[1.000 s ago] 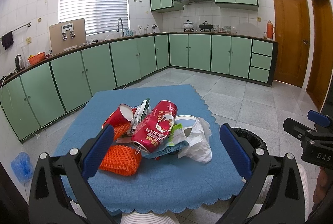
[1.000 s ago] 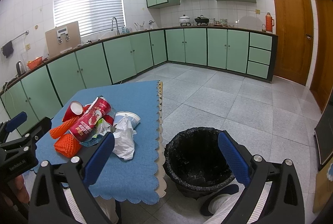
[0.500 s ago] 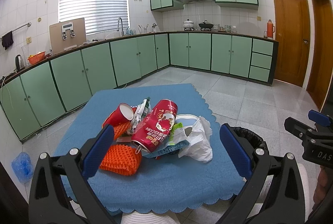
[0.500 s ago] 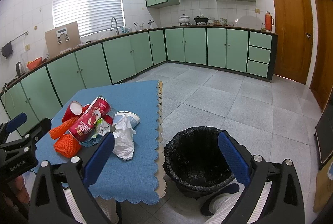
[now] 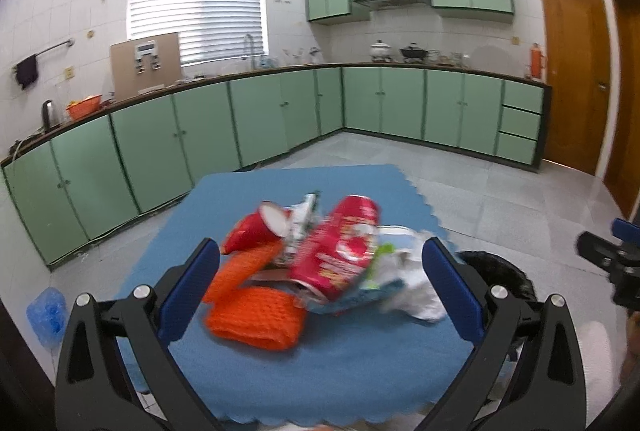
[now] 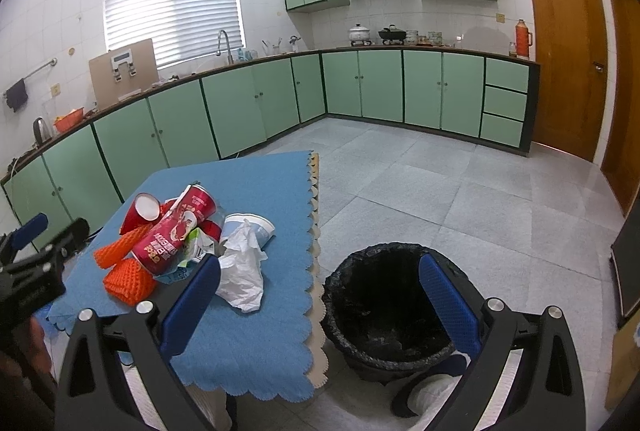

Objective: Collect trash
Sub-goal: 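Reach the right tool down and grasp the red can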

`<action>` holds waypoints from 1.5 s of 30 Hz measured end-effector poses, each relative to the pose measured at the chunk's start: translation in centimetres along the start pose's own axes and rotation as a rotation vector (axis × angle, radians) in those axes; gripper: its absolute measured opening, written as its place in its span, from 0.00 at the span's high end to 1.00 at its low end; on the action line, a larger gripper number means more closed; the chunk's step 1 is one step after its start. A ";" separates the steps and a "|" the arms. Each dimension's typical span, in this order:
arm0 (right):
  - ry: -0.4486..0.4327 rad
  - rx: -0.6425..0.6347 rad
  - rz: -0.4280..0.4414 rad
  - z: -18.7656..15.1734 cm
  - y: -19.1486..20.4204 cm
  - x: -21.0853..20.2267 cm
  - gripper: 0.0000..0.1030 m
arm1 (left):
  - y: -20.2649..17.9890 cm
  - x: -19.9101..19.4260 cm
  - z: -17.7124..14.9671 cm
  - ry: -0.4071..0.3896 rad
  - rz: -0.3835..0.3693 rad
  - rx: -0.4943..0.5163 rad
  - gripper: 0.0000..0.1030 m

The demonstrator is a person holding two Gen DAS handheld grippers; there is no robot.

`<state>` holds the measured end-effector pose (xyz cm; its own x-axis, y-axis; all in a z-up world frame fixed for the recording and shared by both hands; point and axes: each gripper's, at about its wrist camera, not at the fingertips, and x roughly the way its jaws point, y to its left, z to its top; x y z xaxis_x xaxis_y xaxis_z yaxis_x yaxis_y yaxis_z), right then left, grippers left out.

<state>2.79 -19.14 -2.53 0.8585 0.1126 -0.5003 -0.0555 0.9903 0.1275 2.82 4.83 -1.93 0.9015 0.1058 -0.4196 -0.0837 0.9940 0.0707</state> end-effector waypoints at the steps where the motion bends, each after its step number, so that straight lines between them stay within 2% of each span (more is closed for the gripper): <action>1: 0.003 -0.004 0.006 0.1 0.3 0.5 0.06 | 0.7 0.4 0.0 0.003 0.017 -0.008 0.05; 8: 0.029 -0.035 0.053 0.2 2.6 3.7 0.10 | 4.6 3.1 -1.1 0.039 0.114 -0.027 0.05; 15: 0.074 -0.063 0.094 -0.4 5.0 8.2 0.18 | 6.1 5.4 -2.4 0.082 0.109 -0.062 0.08; 17: 0.083 -0.075 0.111 -0.4 5.8 9.1 0.19 | 6.1 6.1 -2.7 0.097 0.096 -0.065 0.11; 19: 0.090 -0.094 0.133 -0.2 6.8 10.0 0.20 | 6.1 6.8 -3.0 0.108 0.094 -0.059 0.19; 22: 0.099 -0.112 0.162 0.2 8.1 11.1 0.21 | 6.7 8.0 -3.4 0.138 0.094 -0.062 0.25; 30: 0.143 -0.109 0.239 1.6 11.5 15.2 0.21 | 9.4 10.1 -2.9 0.126 0.154 -0.067 0.25; 40: 0.259 -0.088 0.281 1.6 13.9 19.8 0.21 | 10.9 13.3 -2.6 0.136 0.165 -0.087 0.22; 45: 0.305 -0.099 0.300 1.5 14.9 20.8 0.28 | 11.7 14.2 -2.9 0.145 0.184 -0.096 0.20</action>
<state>20.59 -2.17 -9.77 0.6078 0.4008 -0.6855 -0.3409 0.9114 0.2306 13.40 18.08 -9.72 0.7973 0.2816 -0.5339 -0.2874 0.9549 0.0744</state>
